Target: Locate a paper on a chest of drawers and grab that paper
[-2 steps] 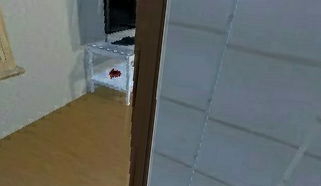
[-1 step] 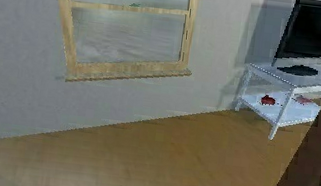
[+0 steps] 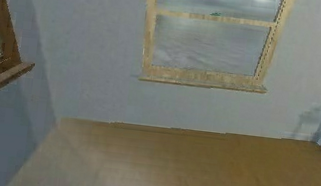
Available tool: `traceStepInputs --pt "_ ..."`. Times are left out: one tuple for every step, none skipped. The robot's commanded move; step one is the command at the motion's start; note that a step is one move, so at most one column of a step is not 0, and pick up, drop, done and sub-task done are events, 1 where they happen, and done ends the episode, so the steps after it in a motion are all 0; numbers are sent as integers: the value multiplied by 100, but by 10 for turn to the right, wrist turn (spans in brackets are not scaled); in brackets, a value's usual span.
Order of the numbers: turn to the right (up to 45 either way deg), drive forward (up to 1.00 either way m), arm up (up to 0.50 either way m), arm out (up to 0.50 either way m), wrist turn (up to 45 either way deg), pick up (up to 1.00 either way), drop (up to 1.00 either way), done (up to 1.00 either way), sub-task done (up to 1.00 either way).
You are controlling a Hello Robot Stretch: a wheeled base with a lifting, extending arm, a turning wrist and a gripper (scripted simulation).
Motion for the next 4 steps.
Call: traceStepInputs --pt "0 40 0 0 0 0 0 0 0" --pt "450 0 0 0 0 0 0 0 0" --pt "210 0 0 0 0 0 0 0 0" --pt "0 70 0 0 0 0 0 0 0"
